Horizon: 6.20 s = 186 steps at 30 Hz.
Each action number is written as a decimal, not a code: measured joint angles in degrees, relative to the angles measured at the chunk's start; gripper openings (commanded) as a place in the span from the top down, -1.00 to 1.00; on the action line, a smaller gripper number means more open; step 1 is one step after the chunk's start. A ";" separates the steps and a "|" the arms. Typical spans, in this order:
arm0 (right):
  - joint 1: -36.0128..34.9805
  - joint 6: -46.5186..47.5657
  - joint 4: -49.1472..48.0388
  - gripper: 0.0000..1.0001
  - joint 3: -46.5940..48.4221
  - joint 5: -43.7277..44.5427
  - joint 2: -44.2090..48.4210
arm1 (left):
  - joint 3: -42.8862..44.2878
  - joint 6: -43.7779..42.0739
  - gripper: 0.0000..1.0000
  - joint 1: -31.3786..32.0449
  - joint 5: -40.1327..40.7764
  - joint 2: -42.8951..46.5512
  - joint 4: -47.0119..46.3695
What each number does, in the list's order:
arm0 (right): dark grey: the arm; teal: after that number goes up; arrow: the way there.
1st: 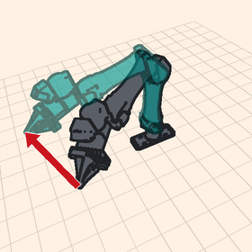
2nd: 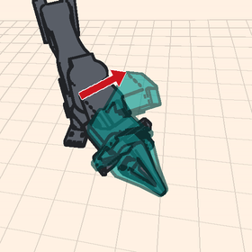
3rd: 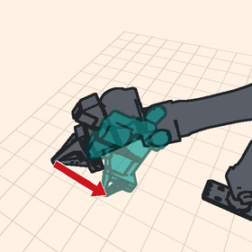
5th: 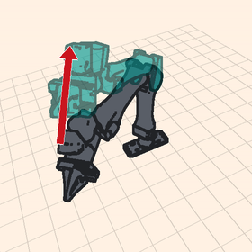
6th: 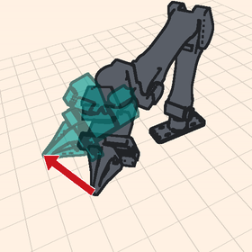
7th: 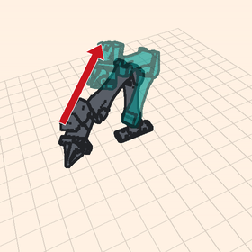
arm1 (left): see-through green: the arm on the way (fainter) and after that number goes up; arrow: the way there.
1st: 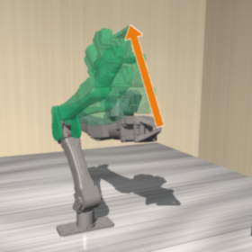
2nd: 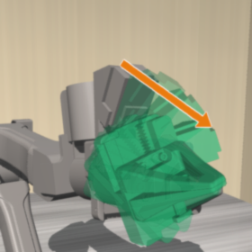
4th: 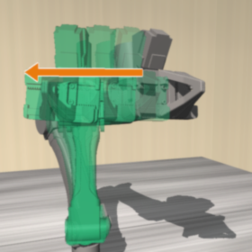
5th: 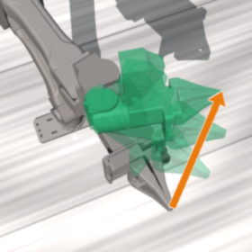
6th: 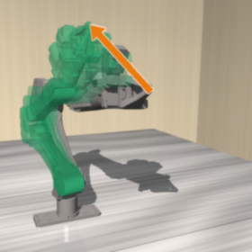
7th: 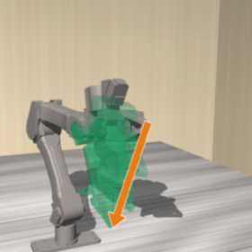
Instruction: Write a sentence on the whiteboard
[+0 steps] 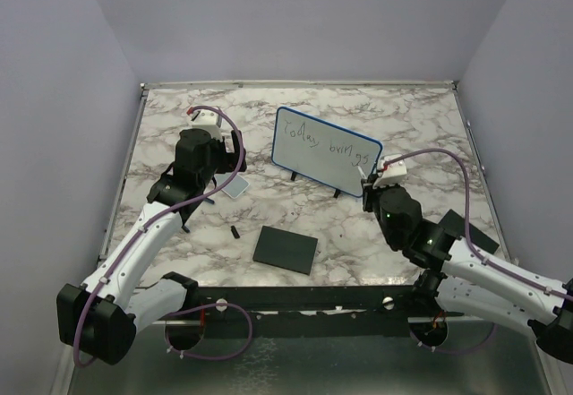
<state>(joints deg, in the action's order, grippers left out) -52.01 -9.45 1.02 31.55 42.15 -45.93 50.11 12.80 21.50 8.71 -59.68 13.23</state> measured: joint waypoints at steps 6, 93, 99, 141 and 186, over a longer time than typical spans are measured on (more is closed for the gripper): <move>0.00 0.00 1.09 0.99 0.09 -1.03 -1.22 | 0.00 0.02 -0.98 0.00 -0.15 0.09 -0.07; -2.03 0.79 -29.70 0.99 9.75 1.92 -41.42 | 0.00 -0.24 -0.98 1.14 -0.55 -0.42 -0.33; -2.03 0.48 -28.30 0.99 9.44 2.12 -39.95 | 0.00 -0.24 -0.98 1.14 -0.55 -0.42 -0.33; -2.32 -2.23 -26.12 0.99 8.83 0.13 -42.69 | 0.00 -0.24 -0.98 1.14 -0.52 -0.42 -0.31; -2.43 0.02 -23.65 0.99 6.69 3.85 -34.71 | 0.00 -0.24 -0.98 1.14 -0.50 -0.42 -0.33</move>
<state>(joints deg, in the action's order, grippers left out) -54.43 -9.43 -22.63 38.24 46.00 -80.64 50.11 12.56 22.63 8.21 -60.10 12.91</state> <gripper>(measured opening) 0.112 0.988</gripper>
